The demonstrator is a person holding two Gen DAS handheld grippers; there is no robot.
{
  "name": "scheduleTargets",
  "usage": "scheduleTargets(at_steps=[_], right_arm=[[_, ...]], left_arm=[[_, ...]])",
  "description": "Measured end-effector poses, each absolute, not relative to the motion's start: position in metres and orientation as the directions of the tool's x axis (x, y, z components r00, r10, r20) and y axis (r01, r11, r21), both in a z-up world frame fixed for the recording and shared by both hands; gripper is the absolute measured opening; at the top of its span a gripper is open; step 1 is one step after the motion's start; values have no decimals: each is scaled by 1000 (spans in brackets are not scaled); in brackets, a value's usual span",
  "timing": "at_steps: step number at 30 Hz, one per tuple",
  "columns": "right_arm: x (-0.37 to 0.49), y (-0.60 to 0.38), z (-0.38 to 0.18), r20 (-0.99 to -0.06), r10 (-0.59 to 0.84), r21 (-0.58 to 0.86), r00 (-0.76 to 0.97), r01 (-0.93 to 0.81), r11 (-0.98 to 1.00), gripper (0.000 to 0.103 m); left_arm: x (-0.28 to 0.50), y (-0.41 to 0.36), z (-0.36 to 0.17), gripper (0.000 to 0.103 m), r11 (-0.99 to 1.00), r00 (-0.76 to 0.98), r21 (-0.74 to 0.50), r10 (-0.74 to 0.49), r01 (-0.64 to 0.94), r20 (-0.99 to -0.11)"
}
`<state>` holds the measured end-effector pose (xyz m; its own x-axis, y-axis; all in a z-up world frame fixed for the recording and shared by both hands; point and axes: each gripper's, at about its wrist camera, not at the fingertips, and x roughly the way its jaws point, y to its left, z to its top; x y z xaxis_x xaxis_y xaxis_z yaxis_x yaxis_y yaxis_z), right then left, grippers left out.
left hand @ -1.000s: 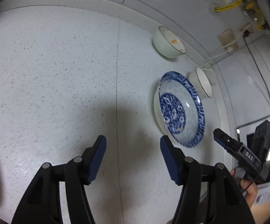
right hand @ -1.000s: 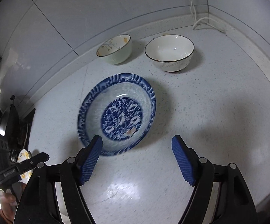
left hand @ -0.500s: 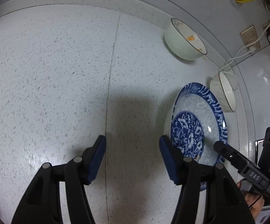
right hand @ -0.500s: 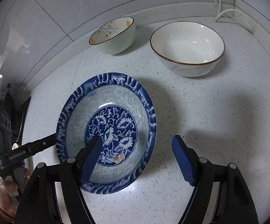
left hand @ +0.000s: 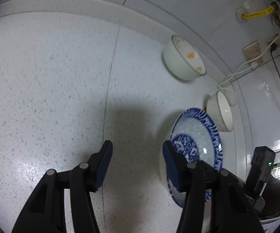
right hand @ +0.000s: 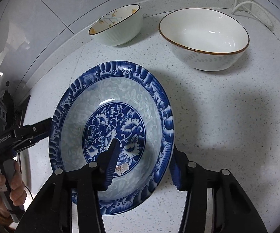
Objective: Organize plates and bowls
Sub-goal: 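Close both grippers on the blue-and-white plate rim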
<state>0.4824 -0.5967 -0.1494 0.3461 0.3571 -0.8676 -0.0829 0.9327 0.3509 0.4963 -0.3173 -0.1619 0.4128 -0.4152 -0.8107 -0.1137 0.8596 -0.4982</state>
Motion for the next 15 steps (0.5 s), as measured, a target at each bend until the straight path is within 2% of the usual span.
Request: scheduleTargets(at_steps=[6, 14, 15], right_arm=[[488, -596, -147, -858, 375, 368, 350, -88, 925, 43], [488, -603, -148, -853, 390, 387, 346, -81, 918, 43], [489, -603, -148, -852, 394, 390, 344, -83, 917, 41]], left_arm=[[499, -326, -159, 51, 832, 372, -548, -482, -89, -793], [505, -343, -187, 51, 821, 259, -560, -520, -112, -814], [506, -344, -188, 52, 820, 256, -562, -524, -106, -812]])
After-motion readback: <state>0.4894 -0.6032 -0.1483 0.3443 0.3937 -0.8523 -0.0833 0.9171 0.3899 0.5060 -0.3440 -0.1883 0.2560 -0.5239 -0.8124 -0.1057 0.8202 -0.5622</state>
